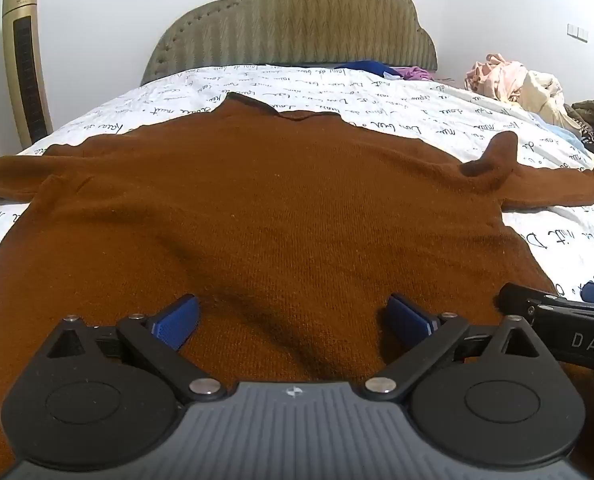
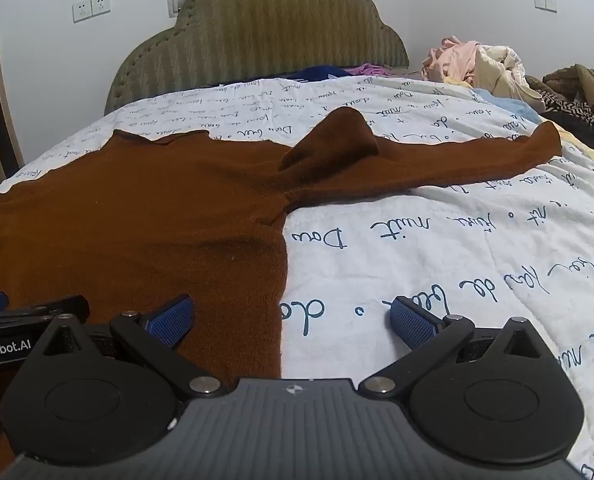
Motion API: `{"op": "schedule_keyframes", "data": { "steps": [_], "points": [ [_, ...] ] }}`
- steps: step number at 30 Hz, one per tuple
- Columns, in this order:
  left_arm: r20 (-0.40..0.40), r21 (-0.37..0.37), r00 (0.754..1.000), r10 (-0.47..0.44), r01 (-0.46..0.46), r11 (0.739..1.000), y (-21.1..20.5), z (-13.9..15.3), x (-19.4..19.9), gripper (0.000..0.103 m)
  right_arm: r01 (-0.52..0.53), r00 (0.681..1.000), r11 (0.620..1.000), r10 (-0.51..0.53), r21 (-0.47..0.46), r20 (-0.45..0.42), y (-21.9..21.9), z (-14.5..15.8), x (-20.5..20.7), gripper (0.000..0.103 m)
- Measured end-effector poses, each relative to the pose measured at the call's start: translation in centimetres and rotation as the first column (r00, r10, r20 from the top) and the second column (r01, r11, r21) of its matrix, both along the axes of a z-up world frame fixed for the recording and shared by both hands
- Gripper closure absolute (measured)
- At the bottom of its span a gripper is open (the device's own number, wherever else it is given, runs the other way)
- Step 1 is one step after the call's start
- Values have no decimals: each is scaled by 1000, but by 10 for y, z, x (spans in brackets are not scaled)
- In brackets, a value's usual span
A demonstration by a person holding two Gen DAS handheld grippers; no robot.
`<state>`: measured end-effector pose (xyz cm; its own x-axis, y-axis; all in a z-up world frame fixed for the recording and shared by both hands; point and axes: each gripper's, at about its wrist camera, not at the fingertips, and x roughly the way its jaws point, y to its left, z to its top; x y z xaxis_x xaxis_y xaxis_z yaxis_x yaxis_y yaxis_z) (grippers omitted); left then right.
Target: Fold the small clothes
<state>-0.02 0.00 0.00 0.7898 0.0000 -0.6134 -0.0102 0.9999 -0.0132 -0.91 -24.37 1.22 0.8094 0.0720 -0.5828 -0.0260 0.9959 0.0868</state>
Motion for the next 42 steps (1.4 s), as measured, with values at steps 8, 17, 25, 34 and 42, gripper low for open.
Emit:
{"op": "schedule_keyframes", "data": {
  "steps": [8,17,25,34,42],
  "points": [
    [-4,-2,1000,-1,1,1000,0,0,0,1,-1,1000,1000,1,3,-7,0,-1,0,0],
    [-2,3,1000,-1,1,1000,-3,0,0,1,0,1000,1000,0,6,-10,-1,-1,0,0],
    [-4,-3,1000,0,0,1000,0,0,0,1,0,1000,1000,1,10,-11,-4,0,3,0],
    [-4,-5,1000,0,0,1000,0,0,0,1,-1,1000,1000,1,13,-11,-3,-5,4,0],
    [-4,-6,1000,0,0,1000,0,0,0,0,-1,1000,1000,1,17,-11,-2,-3,1,0]
  ]
}}
